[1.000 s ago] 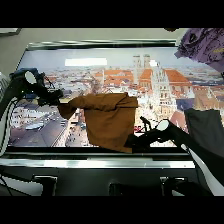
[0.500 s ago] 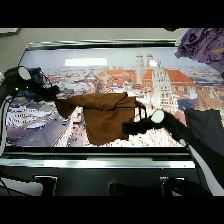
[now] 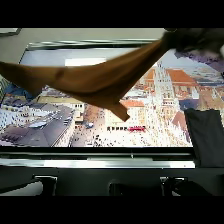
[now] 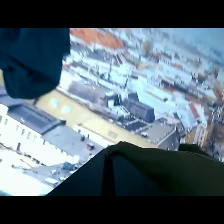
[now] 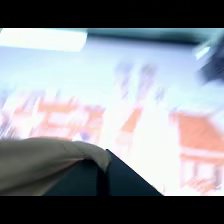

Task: Fold the clothes and pants, and hang the long-sleeved shirts on hangers.

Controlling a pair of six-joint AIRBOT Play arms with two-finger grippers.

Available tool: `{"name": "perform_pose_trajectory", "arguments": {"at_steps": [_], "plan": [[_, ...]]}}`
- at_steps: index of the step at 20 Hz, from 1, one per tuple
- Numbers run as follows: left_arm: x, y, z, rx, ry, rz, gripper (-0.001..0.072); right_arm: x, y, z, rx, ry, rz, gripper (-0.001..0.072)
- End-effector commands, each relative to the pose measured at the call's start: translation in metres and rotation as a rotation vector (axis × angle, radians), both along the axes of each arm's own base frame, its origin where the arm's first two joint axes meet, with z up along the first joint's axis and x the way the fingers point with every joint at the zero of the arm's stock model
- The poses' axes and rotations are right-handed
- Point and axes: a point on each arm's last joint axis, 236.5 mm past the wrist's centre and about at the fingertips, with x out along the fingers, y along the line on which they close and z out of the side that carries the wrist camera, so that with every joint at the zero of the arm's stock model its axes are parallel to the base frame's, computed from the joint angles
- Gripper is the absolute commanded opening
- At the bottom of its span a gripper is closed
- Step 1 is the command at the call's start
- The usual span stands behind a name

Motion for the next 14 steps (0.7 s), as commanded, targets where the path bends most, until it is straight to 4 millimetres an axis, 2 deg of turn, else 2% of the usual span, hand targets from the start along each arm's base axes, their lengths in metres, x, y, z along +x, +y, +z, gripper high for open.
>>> {"name": "perform_pose_trajectory", "arguments": {"at_steps": [1, 3, 5, 6, 8, 10, 11, 12, 14], "plan": [[-0.093, 0.043, 0.1, 0.163, -0.218, 0.2, 0.0016, -0.061, -0.091, 0.108, -0.015, -0.283, -0.281, 0.0031], [-0.142, 0.044, 0.14, 0.213, -0.336, 0.265, 0.0016, -0.093, -0.108, 0.131, 0.035, -0.354, -0.31, 0.0031], [-0.179, 0.035, 0.179, 0.252, -0.473, 0.29, 0.0016, -0.113, -0.114, 0.144, 0.082, -0.398, -0.31, 0.0031], [-0.193, 0.029, 0.197, 0.271, -0.541, 0.291, 0.0016, -0.118, -0.114, 0.147, 0.093, -0.41, -0.3, 0.0031], [-0.214, 0.02, 0.221, 0.262, -0.652, 0.309, 0.0016, -0.117, -0.105, 0.145, 0.118, -0.4, -0.263, 0.0031], [-0.214, 0.014, 0.228, 0.244, -0.691, 0.295, 0.0016, -0.1, -0.088, 0.132, 0.121, -0.367, -0.214, 0.0031], [-0.204, 0.01, 0.223, 0.221, -0.681, 0.269, 0.0016, -0.087, -0.078, 0.118, 0.112, -0.331, -0.196, 0.0031], [-0.185, 0.003, 0.209, 0.181, -0.647, 0.219, 0.0016, -0.071, -0.069, 0.099, 0.115, -0.284, -0.19, 0.0031], [-0.135, -0.014, 0.162, 0.092, -0.517, 0.074, 0.0016, -0.032, -0.046, 0.049, 0.117, -0.155, -0.171, 0.0032]]}}
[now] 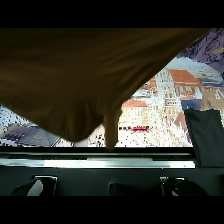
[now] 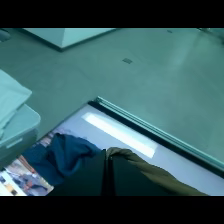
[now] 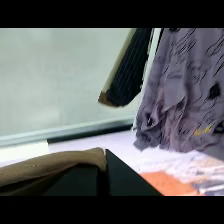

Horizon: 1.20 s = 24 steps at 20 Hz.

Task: Fold the clothes and pants, and hang the long-sleeved shirts on hangers.

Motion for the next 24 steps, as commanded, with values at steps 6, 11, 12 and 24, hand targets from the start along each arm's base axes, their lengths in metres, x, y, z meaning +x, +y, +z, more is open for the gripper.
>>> {"name": "perform_pose_trajectory", "arguments": {"at_steps": [6, 11, 12, 24], "plan": [[0.186, -0.034, -0.256, -0.306, 0.569, -0.328, 0.0015, 0.135, 0.137, -0.262, 0.073, 0.632, 0.251, 0.003], [0.285, -0.084, -0.412, -0.373, 0.737, -0.401, 0.0015, 0.132, 0.22, -0.417, 0.177, 1.032, 0.487, 0.0029], [0.294, -0.094, -0.434, -0.386, 0.755, -0.404, 0.0015, 0.128, 0.231, -0.434, 0.222, 1.081, 0.538, 0.0029], [0.194, -0.046, -0.444, -0.493, 1.094, -0.318, 0.0526, 0.153, 0.158, -0.44, 0.557, 1.112, 0.653, 0.003]]}}
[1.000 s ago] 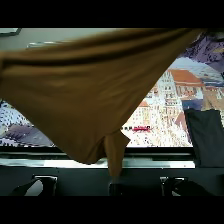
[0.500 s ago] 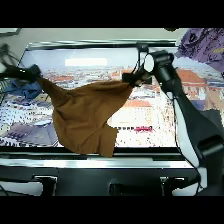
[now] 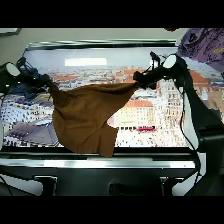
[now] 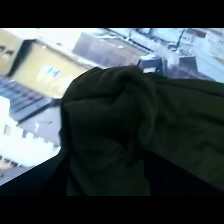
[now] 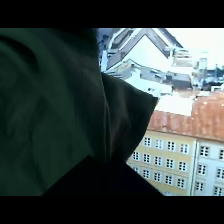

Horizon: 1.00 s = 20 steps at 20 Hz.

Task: Fold the clothes and pants, and hang the long-sleeved shirts on hangers.

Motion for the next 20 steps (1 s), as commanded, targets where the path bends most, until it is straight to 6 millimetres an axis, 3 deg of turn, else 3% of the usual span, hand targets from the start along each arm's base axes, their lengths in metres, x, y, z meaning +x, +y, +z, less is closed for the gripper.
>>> {"name": "perform_pose_trajectory", "arguments": {"at_steps": [1, 3, 4, 8, 12, 16, 20], "plan": [[-0.078, 0.034, 0.019, -0.01, 0.151, 0.065, 0.0526, -0.012, -0.011, 0.002, 0.036, 0.01, 0.092, 0.003], [-0.129, 0.034, 0.019, -0.042, 0.172, 0.123, 0.0526, -0.017, -0.01, 0.002, 0.028, 0.005, 0.135, 0.0031], [-0.156, 0.018, 0.014, -0.1, 0.187, 0.131, 0.0526, -0.017, -0.01, 0.001, 0.028, 0.007, 0.134, 0.003], [-0.245, -0.084, -0.024, -0.359, 0.222, 0.111, 0.0526, -0.018, -0.005, 0.005, 0.061, 0.024, 0.118, 0.003], [-0.311, -0.13, -0.073, -0.462, 0.339, 0.183, 0.0526, -0.017, 0.0, 0.012, 0.079, -0.009, 0.143, 0.003], [-0.33, -0.152, -0.092, -0.455, 0.359, 0.125, 0.0526, -0.016, -0.001, 0.015, 0.078, -0.017, 0.141, 0.003], [-0.31, -0.162, -0.096, -0.434, 0.266, 0.098, 0.0525, -0.016, -0.001, 0.016, 0.078, -0.021, 0.139, 0.0031]]}}
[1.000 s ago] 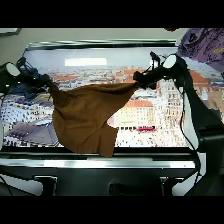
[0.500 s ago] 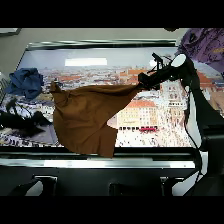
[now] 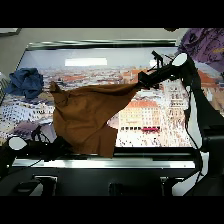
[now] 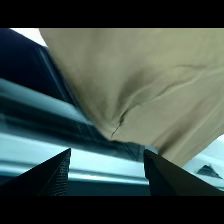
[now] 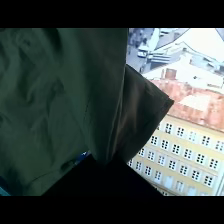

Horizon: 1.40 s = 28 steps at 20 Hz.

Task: Fold the clothes and pants, and hang the long-sleeved shirts on hangers.

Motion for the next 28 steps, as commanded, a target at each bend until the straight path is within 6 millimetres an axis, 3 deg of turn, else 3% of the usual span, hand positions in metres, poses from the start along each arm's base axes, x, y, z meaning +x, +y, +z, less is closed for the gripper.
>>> {"name": "perform_pose_trajectory", "arguments": {"at_steps": [1, 7, 11, 17, 22, 25, 26, 28], "plan": [[0.01, -0.011, -0.009, 0.009, -0.051, 0.013, 0.0525, 0.0, 0.0, 0.001, 0.003, 0.0, -0.004, 0.0031], [0.004, -0.048, -0.029, -0.019, 0.006, -0.035, 0.0525, 0.0, 0.003, 0.004, 0.018, 0.002, -0.006, 0.0031], [-0.007, -0.06, -0.04, -0.003, 0.063, -0.035, 0.049, 0.0, 0.003, 0.004, 0.02, 0.005, -0.009, 0.0031], [0.009, -0.061, -0.038, 0.004, 0.001, -0.009, 0.049, -0.006, 0.003, 0.003, 0.017, 0.025, 0.008, 0.0031], [-0.014, -0.047, -0.045, 0.074, 0.099, -0.031, 0.0448, -0.006, 0.003, 0.004, 0.017, 0.023, 0.009, 0.0031], [-0.013, -0.044, -0.047, 0.088, 0.095, -0.031, 0.0446, -0.006, 0.003, 0.004, 0.017, 0.022, 0.008, 0.0031], [-0.012, -0.042, -0.047, 0.093, 0.097, -0.016, 0.0378, -0.006, 0.003, 0.004, 0.017, 0.022, 0.008, 0.0031], [-0.006, -0.043, -0.047, 0.09, 0.077, 0.002, 0.0168, -0.007, 0.003, 0.004, 0.018, 0.023, 0.009, 0.0031]]}}
